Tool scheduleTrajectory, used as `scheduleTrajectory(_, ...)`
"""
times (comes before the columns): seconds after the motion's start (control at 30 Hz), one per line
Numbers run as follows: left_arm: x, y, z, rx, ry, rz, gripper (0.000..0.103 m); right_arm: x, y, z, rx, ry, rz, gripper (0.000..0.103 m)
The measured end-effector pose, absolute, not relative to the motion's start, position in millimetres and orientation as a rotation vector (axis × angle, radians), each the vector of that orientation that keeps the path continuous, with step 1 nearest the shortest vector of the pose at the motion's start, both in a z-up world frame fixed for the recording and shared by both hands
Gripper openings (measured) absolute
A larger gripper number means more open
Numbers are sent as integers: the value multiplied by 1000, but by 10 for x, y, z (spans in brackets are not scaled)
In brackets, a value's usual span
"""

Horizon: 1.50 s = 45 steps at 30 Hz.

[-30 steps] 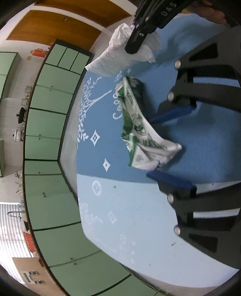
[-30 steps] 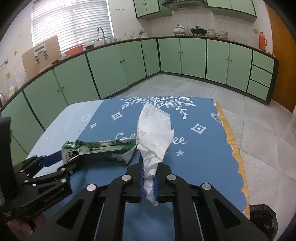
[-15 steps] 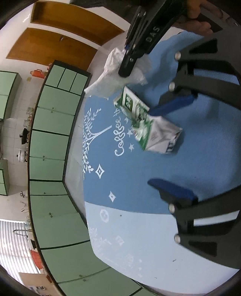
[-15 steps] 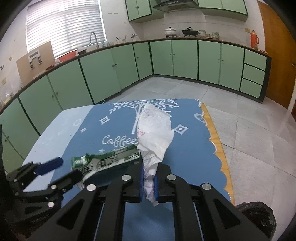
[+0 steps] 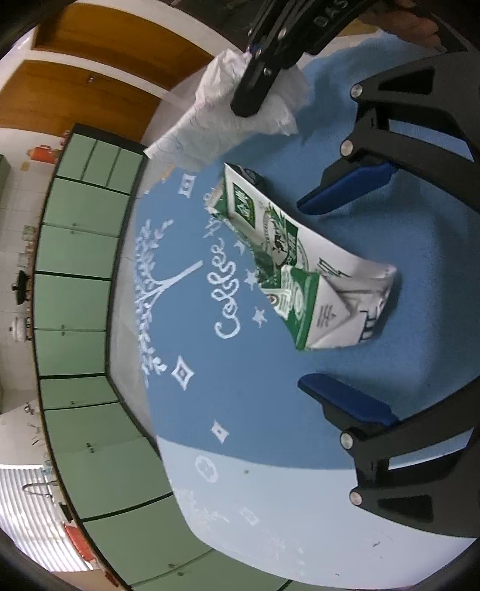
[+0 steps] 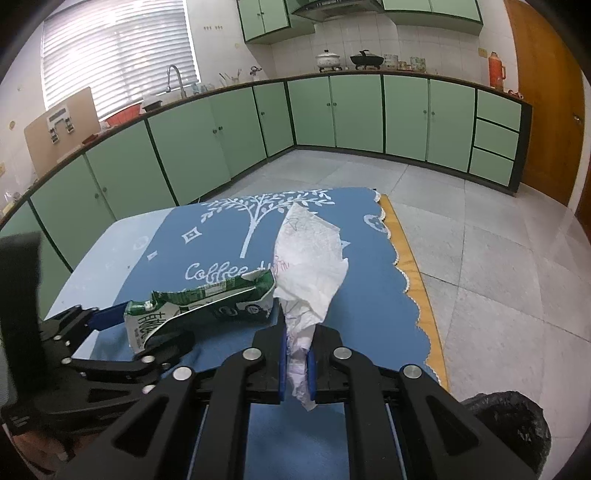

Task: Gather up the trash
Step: 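Grasp the green-and-white milk carton with the left tool while the right tool holds the tissue, then carry carton and tissue over the bin and open both tools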

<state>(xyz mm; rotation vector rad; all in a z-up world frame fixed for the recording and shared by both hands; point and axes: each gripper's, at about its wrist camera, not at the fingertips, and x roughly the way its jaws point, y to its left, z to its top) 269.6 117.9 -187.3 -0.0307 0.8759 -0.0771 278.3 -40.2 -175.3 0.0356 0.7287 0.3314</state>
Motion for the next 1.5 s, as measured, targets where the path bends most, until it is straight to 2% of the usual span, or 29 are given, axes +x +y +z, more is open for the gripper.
scheduleTrajectory(0.07,2719,1172,-1889,-23,888,-56,61,2786,-406,-1765,35,732,333,8)
scheduleTrajectory(0.1,2716,1180,-1888,-26,884,-55,50,2791,-397,-1768,35,734,333,8)
scheduleTrajectory(0.17,2710,1194,-1879,-36,880,-50,38,2803,-392,-1768,35,738,333,8)
scheduleTrajectory(0.87,1969,1054,-1405,-114,755,76,37,2468,-560,-1574,26,712,336,8)
scheduleTrajectory(1.5,1360,5,-1049,-58,690,-66,37,1566,-1594,-1183,64,633,214,8)
